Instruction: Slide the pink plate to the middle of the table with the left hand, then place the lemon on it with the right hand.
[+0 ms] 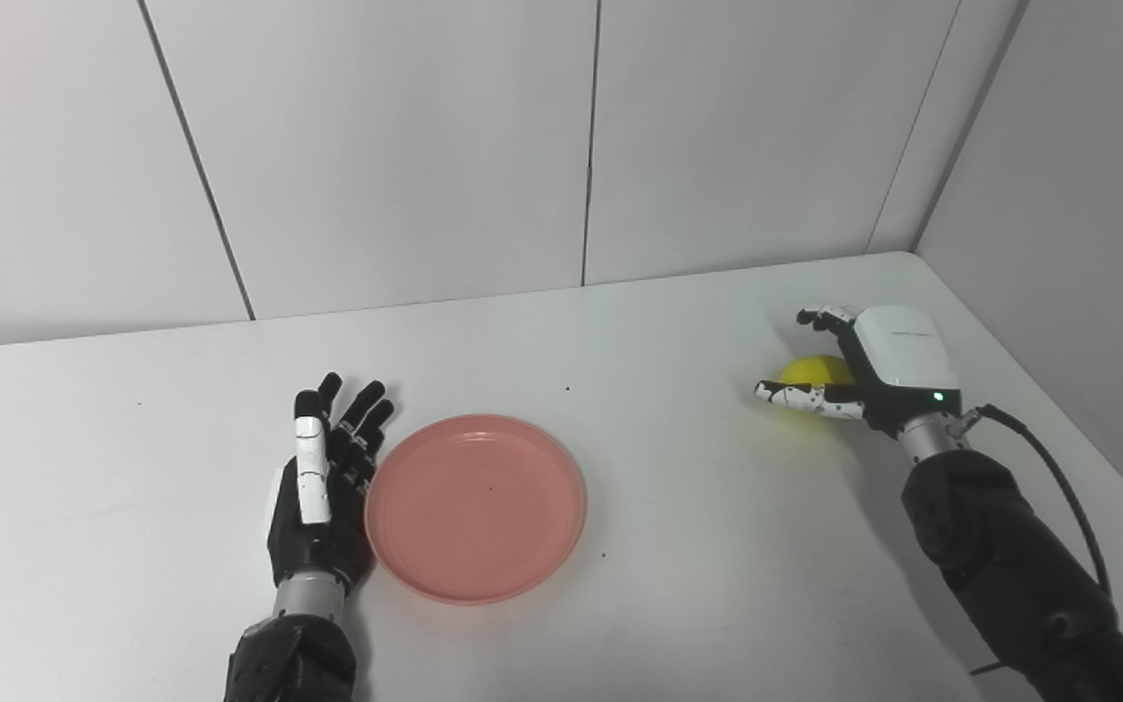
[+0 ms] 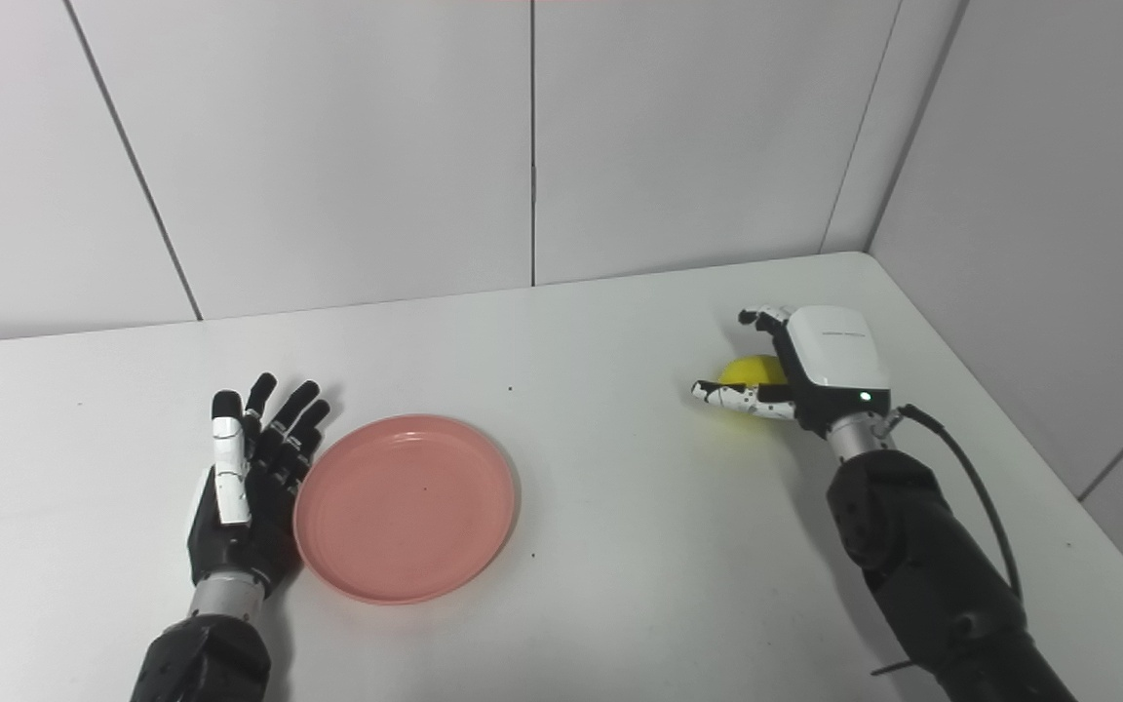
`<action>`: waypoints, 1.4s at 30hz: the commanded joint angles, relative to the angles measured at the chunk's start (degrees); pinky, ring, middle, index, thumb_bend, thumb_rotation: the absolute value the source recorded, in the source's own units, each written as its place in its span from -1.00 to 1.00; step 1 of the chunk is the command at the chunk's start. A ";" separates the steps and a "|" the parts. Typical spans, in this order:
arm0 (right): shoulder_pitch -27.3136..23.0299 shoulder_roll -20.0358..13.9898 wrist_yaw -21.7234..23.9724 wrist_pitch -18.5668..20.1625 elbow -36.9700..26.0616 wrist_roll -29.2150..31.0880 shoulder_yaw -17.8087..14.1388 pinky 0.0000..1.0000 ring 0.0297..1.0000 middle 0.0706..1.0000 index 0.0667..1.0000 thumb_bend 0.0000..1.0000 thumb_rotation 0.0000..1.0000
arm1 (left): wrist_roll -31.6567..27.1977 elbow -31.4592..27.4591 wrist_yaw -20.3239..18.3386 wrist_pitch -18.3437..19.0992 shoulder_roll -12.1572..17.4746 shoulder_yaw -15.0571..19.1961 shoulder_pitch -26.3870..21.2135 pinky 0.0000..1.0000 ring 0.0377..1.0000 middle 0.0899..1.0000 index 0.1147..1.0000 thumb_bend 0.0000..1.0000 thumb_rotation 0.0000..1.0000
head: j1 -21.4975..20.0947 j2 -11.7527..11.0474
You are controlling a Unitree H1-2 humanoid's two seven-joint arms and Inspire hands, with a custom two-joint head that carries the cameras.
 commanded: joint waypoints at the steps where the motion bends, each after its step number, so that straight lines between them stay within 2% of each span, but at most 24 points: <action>1: -1.44 -1.04 -0.59 1.13 -1.02 -0.20 -0.41 0.35 0.42 0.44 0.41 0.64 0.60 | 0.50 3.63 1.35 2.84 0.12 0.28 2.46 1.00 0.74 0.66 0.88 0.53 0.66 | 0.03 0.02; 15: -1.25 -1.05 0.29 2.85 -1.09 -0.88 0.18 0.36 0.43 0.46 0.43 0.64 0.61 | 0.75 2.68 1.36 3.50 0.20 -0.08 2.98 0.98 0.73 0.64 0.87 0.56 0.64 | 0.08 0.31; 28: -1.78 -0.83 -0.04 2.61 2.15 -0.94 0.76 0.38 0.42 0.44 0.38 0.65 0.56 | 0.26 2.05 1.38 4.02 0.21 0.20 3.21 0.95 0.72 0.63 0.87 0.54 0.64 | 0.32 0.70; 33: -1.42 -0.73 0.58 2.74 2.29 -0.14 0.36 0.17 0.36 0.40 0.34 0.66 0.59 | 0.66 1.65 1.35 4.38 0.39 -0.15 3.32 0.95 0.72 0.63 0.89 0.55 0.66 | 0.31 0.81; 38: -1.23 -0.49 -0.88 2.18 2.96 0.18 0.35 0.04 0.24 0.33 0.28 0.67 0.56 | 0.54 1.61 1.51 4.49 0.31 -0.04 3.29 0.94 0.72 0.63 0.87 0.55 0.65 | 0.39 0.83; 40: -1.20 -0.16 -1.28 1.99 3.12 0.68 0.12 -0.08 0.11 0.22 0.23 0.65 0.53 | 0.50 1.67 1.53 4.43 0.29 0.01 3.24 0.94 0.71 0.62 0.87 0.55 0.65 | 0.41 0.92; 42: -1.35 0.23 -2.37 1.51 3.79 1.02 -0.01 -0.34 -0.22 -0.11 -0.08 0.54 0.36 | 0.34 1.80 1.43 4.33 0.30 0.10 3.16 0.96 0.72 0.62 0.88 0.56 0.64 | 0.41 0.92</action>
